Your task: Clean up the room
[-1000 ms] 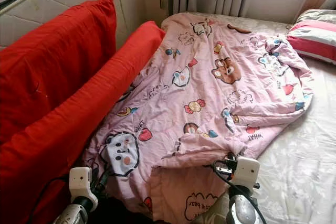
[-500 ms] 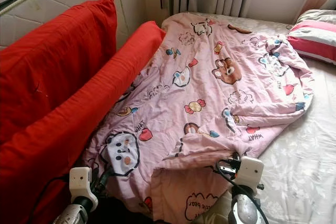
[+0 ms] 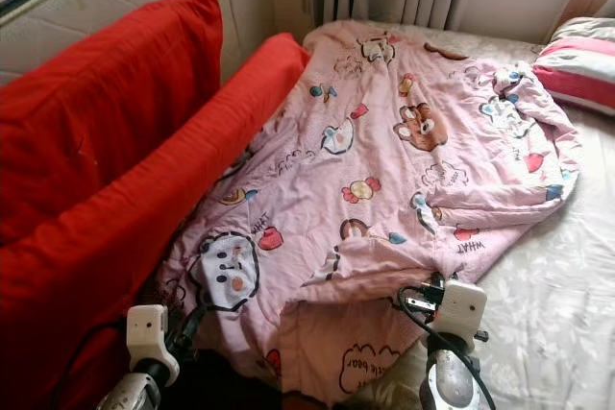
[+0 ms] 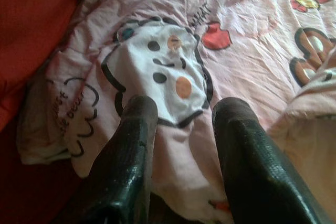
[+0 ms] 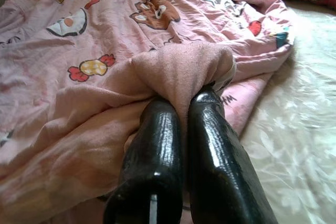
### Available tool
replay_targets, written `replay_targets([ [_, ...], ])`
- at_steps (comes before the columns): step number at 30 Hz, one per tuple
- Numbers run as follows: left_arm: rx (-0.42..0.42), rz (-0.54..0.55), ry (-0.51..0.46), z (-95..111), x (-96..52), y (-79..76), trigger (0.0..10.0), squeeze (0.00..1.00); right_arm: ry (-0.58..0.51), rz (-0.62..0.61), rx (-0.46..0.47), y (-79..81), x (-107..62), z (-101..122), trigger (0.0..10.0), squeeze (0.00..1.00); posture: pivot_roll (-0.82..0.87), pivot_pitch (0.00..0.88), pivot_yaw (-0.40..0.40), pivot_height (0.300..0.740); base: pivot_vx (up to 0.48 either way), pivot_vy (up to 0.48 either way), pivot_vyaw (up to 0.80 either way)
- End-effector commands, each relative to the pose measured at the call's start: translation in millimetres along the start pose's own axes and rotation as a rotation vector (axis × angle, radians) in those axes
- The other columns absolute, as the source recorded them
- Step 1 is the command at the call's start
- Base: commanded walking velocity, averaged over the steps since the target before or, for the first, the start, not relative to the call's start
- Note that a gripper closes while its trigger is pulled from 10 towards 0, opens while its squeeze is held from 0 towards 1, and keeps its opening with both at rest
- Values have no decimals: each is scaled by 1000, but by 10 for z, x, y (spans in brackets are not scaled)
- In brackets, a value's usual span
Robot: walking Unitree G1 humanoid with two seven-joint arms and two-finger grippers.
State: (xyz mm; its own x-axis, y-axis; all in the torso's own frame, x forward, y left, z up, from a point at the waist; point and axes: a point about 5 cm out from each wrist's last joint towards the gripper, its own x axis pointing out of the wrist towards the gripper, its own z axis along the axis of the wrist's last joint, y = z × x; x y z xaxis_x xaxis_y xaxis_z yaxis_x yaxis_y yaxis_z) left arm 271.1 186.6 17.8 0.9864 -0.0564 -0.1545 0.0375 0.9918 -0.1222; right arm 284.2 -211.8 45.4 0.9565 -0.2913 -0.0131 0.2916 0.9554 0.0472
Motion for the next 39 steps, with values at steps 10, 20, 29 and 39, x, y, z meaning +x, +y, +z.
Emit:
replay_targets([
  [10,-10,19,18,-59,-54,53,10000,0,-16,-51,-21,-87,-26,-4,10000,0,-41,217,29,740,-270,0,0],
  [20,-12,17,16,-55,-52,50,10000,0,-52,-114,-41,-183,21,75,10000,0,-40,217,31,740,-270,0,0],
  [29,-11,17,16,-55,-53,53,10000,0,-69,-158,-57,-262,39,112,10000,0,-40,216,32,740,-270,0,0],
  [39,-12,16,17,-52,-48,53,10000,0,-89,-198,-68,-313,51,150,10000,0,-40,215,33,740,-270,0,0],
])
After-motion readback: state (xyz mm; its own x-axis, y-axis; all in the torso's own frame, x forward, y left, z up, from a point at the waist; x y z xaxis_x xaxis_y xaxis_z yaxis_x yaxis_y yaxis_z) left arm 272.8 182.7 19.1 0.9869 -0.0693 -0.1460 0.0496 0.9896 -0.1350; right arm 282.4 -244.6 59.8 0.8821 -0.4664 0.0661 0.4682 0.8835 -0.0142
